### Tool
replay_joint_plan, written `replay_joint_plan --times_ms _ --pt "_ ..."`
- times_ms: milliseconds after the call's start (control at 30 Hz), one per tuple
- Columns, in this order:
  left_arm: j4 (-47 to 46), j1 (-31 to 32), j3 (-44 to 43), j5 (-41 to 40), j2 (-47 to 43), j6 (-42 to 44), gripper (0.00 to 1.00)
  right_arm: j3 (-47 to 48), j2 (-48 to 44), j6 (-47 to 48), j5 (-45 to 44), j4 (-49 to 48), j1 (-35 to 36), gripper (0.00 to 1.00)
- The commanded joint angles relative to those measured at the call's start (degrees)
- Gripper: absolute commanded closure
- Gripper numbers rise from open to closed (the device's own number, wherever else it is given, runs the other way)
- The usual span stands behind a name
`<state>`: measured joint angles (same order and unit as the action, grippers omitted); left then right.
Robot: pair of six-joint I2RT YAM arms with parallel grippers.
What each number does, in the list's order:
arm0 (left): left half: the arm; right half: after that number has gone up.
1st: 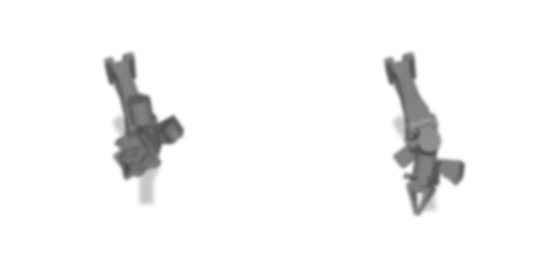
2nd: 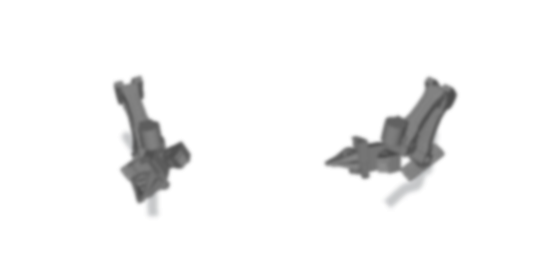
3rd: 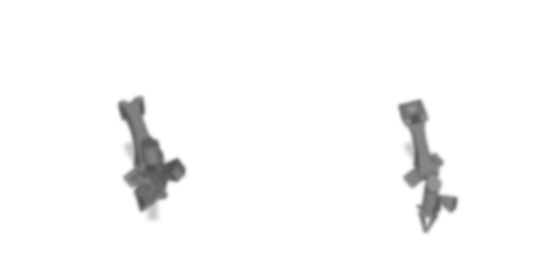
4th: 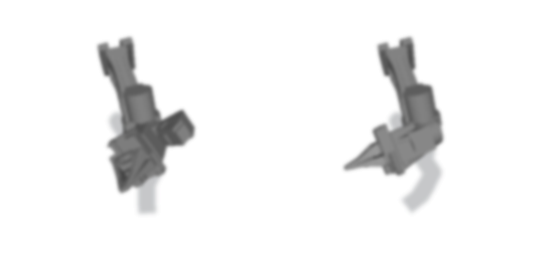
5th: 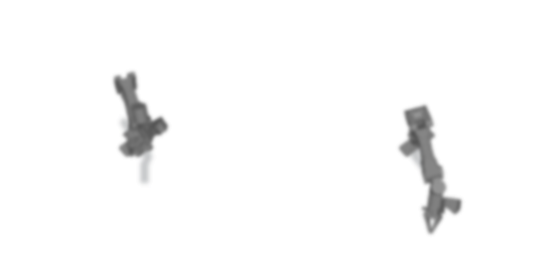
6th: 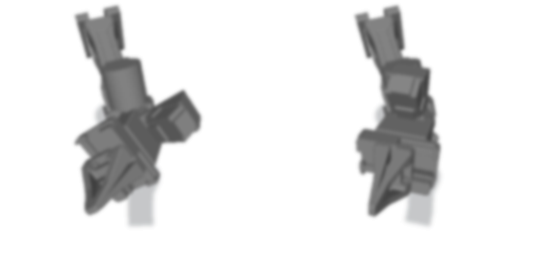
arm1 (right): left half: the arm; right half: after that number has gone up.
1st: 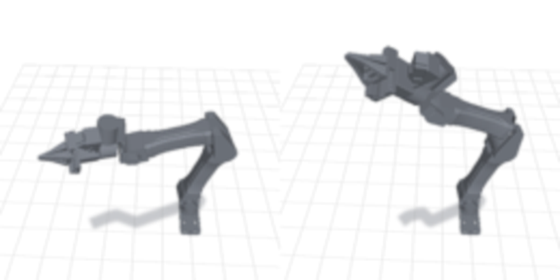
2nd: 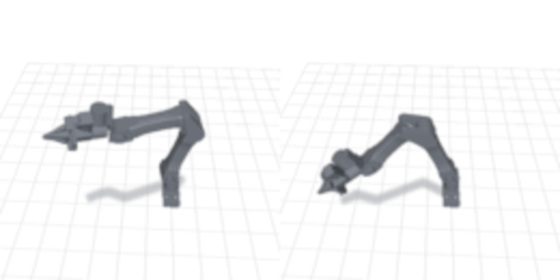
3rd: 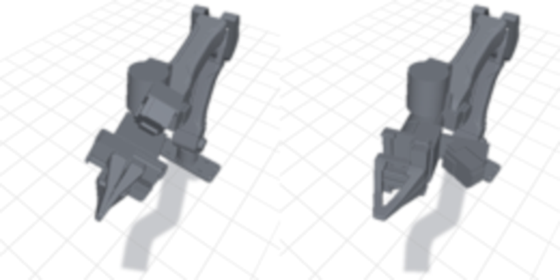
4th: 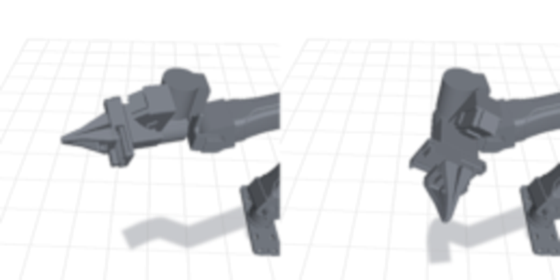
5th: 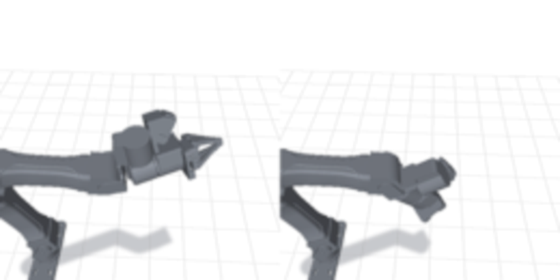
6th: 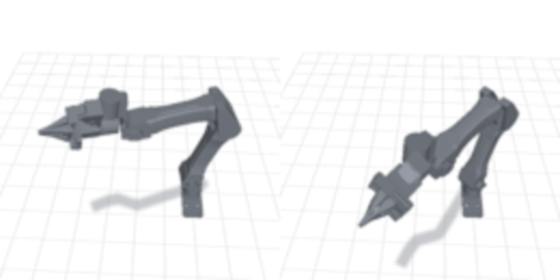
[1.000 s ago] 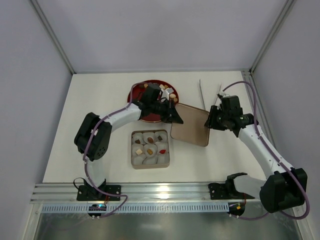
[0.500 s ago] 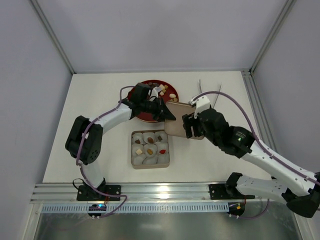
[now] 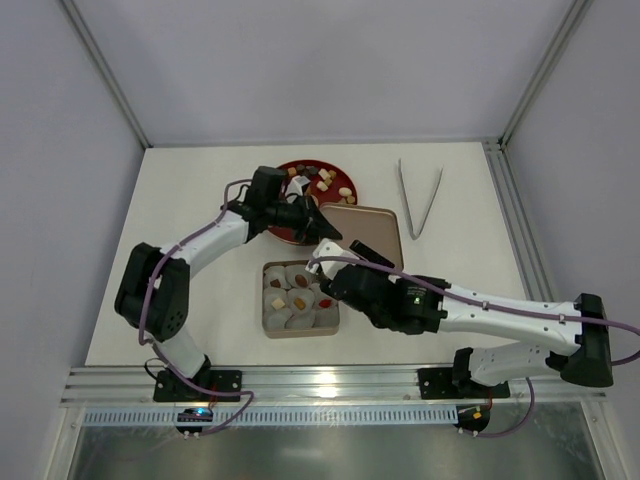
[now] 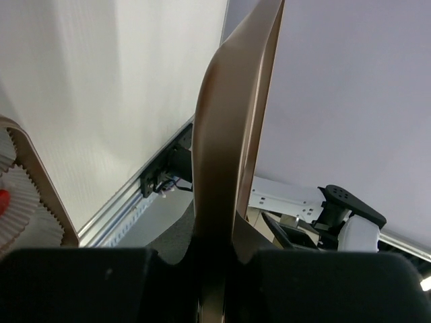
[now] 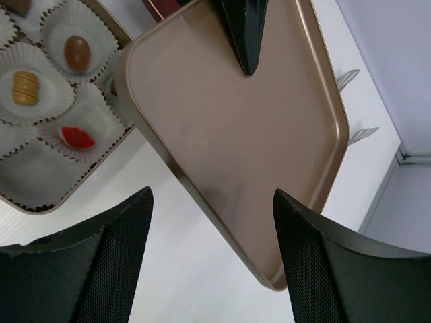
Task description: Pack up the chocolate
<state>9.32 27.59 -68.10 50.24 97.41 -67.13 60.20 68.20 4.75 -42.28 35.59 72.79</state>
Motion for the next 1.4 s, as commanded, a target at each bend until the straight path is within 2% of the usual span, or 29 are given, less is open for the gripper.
replay_joint_plan --times_ms 0,67,267,400,467,533,600,667,700,800,900,1100,1367 --pt "-0.01 -0.44 0.50 3.72 -4.15 -1.68 1.00 1.41 1.67 5.78 -4.91 -1.84 0.59 0.27" --pt "0.26 -0.52 0.86 3.90 -5.03 -1.68 1.00 0.79 2.72 8.69 -6.13 -3.59 0.68 0.29" --pt "0.78 -0.52 2.35 3.99 -6.79 -1.60 1.00 1.23 5.97 15.62 -9.48 -7.64 0.59 0.42" --pt "1.05 -0.52 2.97 4.17 -7.32 -1.25 1.00 1.23 7.47 18.88 -10.71 -9.49 0.59 0.56" --pt "1.05 -0.52 3.14 4.17 -7.67 -1.16 1.00 0.88 7.56 20.11 -10.80 -10.81 0.59 0.69" --pt "1.14 -0.52 3.14 4.34 -7.67 -0.98 0.94 1.05 7.64 20.56 -11.07 -11.42 0.59 0.84" --pt "1.05 -0.61 2.97 4.08 -8.02 -0.72 0.87 1.49 7.73 20.82 -11.59 -11.60 0.59 0.91" --pt "1.40 -0.79 2.53 3.73 -8.19 -0.28 0.63 1.49 7.47 20.82 -11.59 -11.69 0.59 0.96" --pt "1.49 -1.14 2.27 3.38 -8.28 0.42 0.45 1.76 7.21 20.56 -11.59 -11.77 0.59 0.96" --pt "2.54 -1.66 0.95 3.20 -8.63 1.56 0.21 2.63 6.59 19.60 -10.98 -11.42 0.59 0.96" --pt "4.38 -2.98 -0.71 2.41 -8.99 3.76 0.11 4.12 6.06 18.37 -10.72 -9.50 0.59 0.96" --pt "13.33 -7.29 -5.46 -0.66 -9.69 12.45 0.06 6.41 3.25 12.75 -8.43 -4.49 0.59 0.96" --pt "16.07 -12.83 -11.00 -4.34 -10.04 16.33 0.05 8.08 0.27 5.71 -0.89 2.28 -1.15 0.96"
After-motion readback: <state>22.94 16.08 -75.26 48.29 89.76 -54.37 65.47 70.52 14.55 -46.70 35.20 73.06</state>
